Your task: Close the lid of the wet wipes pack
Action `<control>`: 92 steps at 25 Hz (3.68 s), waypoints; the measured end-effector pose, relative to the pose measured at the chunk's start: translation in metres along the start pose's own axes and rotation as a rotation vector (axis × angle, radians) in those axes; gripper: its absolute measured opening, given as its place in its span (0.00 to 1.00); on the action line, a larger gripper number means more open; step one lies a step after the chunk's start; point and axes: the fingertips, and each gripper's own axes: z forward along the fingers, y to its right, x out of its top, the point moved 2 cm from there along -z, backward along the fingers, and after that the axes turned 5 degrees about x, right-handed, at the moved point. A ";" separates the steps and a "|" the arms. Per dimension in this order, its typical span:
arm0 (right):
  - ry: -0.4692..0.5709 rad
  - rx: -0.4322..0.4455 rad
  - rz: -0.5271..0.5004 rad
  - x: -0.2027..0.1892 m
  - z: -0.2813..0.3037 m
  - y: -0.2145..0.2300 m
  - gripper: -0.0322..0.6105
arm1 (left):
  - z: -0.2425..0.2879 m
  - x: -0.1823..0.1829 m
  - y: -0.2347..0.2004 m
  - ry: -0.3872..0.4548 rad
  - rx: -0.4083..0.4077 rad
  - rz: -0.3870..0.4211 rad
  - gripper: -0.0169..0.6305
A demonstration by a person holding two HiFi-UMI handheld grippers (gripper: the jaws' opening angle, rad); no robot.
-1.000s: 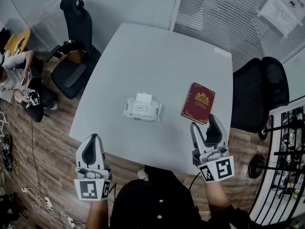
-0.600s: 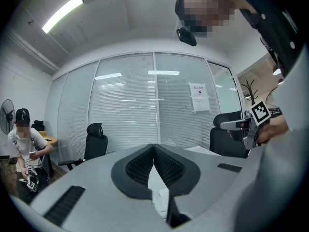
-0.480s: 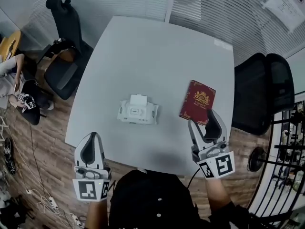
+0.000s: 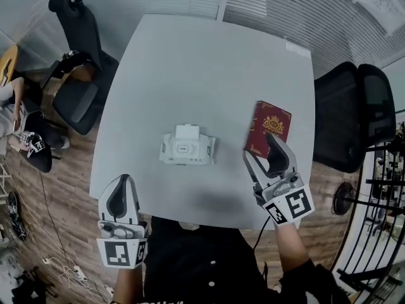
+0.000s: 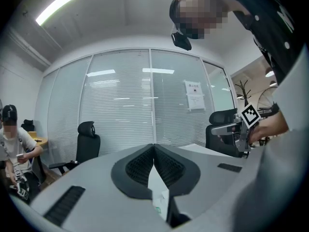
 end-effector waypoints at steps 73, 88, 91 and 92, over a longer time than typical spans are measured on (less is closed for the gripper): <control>-0.757 0.649 0.132 -0.214 0.156 -0.029 0.14 | 0.023 -0.097 -0.016 -0.242 -0.312 -0.051 0.05; -0.652 0.551 -0.548 -0.227 0.115 -0.084 0.14 | 0.014 -0.079 -0.007 -0.197 -0.331 -0.027 0.05; -0.668 0.572 -0.500 -0.231 0.110 -0.091 0.18 | 0.012 -0.080 -0.006 -0.199 -0.326 -0.028 0.05; -0.674 0.577 -0.483 -0.232 0.109 -0.092 0.21 | 0.011 -0.080 -0.006 -0.203 -0.325 -0.028 0.05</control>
